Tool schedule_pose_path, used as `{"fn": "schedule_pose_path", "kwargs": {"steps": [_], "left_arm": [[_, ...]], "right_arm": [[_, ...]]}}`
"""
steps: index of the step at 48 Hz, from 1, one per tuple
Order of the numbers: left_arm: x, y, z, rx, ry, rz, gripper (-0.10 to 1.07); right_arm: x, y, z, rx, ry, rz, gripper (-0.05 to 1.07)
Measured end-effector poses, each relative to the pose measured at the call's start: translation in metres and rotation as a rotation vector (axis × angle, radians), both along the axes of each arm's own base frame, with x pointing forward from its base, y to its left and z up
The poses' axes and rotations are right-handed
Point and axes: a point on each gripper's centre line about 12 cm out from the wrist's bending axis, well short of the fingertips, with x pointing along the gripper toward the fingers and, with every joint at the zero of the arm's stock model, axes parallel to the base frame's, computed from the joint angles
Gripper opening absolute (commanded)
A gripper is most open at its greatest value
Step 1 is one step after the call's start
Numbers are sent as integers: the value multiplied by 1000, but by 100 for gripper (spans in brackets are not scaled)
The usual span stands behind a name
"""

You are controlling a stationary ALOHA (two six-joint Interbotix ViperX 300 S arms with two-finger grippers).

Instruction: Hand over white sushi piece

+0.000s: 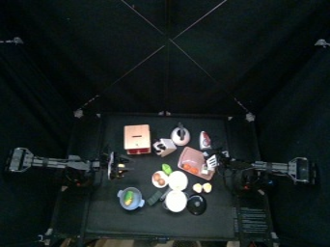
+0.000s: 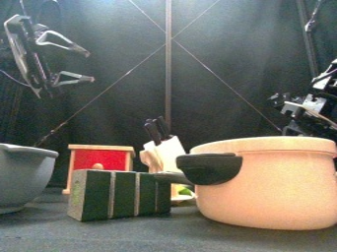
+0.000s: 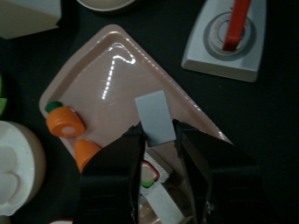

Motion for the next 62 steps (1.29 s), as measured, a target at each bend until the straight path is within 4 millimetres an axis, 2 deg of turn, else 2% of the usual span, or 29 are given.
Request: {"fn": "schedule_pose_path", "kwargs": {"steps": [12, 23, 38, 47, 55, 62], "left_arm": [[6, 1, 8, 2, -17, 1, 91], [37, 0, 16, 27, 10, -21, 91], [91, -4, 0, 110, 110, -92, 92], [121, -5, -16, 132, 167, -121, 92], [138, -3, -28, 132, 201, -124, 97], [146, -4, -32, 139, 210, -134, 101]], "right_arm": [[29, 17, 18, -28, -160, 196, 60], [60, 33, 35, -93, -249, 410, 60], [106, 44, 44, -139, -260, 585, 60], [137, 59, 47, -195, -239, 722, 60], [158, 74, 43, -216, -218, 806, 60], [170, 74, 41, -214, -213, 810, 60]]}}
